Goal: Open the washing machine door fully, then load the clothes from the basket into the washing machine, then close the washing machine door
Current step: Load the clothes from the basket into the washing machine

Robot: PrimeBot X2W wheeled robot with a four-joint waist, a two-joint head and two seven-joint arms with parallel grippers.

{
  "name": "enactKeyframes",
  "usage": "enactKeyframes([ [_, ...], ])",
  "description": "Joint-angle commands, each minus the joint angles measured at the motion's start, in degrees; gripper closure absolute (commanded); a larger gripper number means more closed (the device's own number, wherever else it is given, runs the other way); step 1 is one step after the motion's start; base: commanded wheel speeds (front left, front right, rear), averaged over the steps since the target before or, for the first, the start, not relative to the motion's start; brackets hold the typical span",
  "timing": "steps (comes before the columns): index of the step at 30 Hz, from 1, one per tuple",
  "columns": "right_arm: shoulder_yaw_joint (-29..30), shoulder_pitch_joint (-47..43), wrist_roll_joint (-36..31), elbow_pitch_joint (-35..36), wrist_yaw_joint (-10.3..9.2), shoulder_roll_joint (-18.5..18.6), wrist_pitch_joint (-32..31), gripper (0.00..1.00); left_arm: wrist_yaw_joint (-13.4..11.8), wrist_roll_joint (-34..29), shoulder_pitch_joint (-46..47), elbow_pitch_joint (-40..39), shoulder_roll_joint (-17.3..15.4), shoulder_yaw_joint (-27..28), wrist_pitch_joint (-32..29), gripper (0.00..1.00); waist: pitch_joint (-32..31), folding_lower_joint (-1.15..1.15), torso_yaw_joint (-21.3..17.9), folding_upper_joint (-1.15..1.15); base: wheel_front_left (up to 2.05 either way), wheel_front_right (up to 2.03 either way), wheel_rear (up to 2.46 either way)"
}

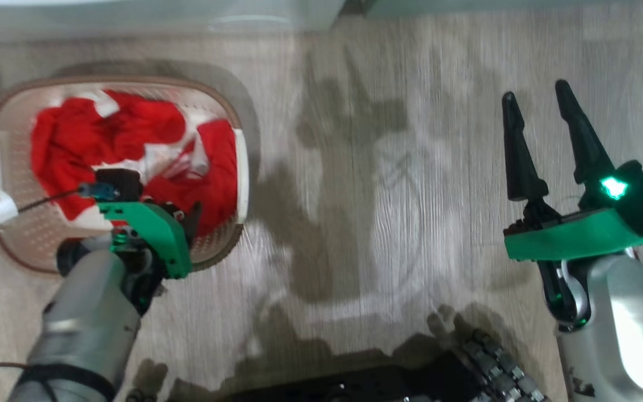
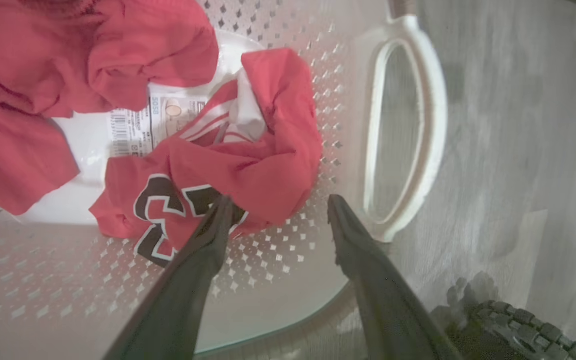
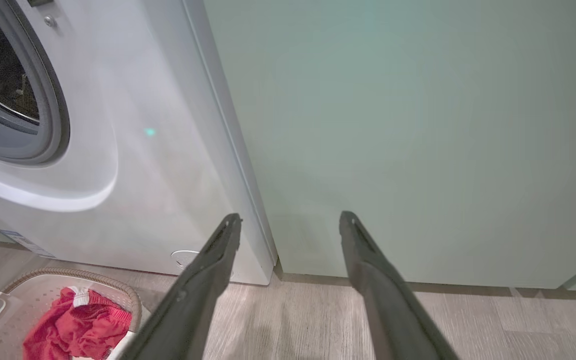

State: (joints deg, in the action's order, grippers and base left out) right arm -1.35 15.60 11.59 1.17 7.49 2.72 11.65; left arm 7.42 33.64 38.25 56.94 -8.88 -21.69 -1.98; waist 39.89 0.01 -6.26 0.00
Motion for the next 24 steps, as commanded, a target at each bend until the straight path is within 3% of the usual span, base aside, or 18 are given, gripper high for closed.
enactKeyframes([
  [1, -1.4, -0.4, -0.1, 1.9, 0.0, 0.2, 0.6, 0.0, 0.1, 0.7, -0.1, -0.2, -2.3, 0.4, -0.2, 0.0, 2.6, -0.01, -1.5, 0.0, 0.0, 0.0, 0.0],
  [15, -3.1, 2.8, 0.5, 2.2, 0.0, 0.2, 1.9, 0.0, 0.1, 12.3, 4.9, 4.6, -7.3, -8.8, -7.6, 0.0, 10.1, -0.01, -4.1, 0.0, 0.0, 0.0, 0.0],
  [24, -3.3, 2.6, 0.8, 2.7, 0.0, 0.2, 2.1, 0.0, 0.1, 13.8, 8.5, 10.4, -8.8, -10.5, -8.4, 0.0, 12.2, -0.01, -5.3, 0.0, 0.0, 0.0, 0.0],
])
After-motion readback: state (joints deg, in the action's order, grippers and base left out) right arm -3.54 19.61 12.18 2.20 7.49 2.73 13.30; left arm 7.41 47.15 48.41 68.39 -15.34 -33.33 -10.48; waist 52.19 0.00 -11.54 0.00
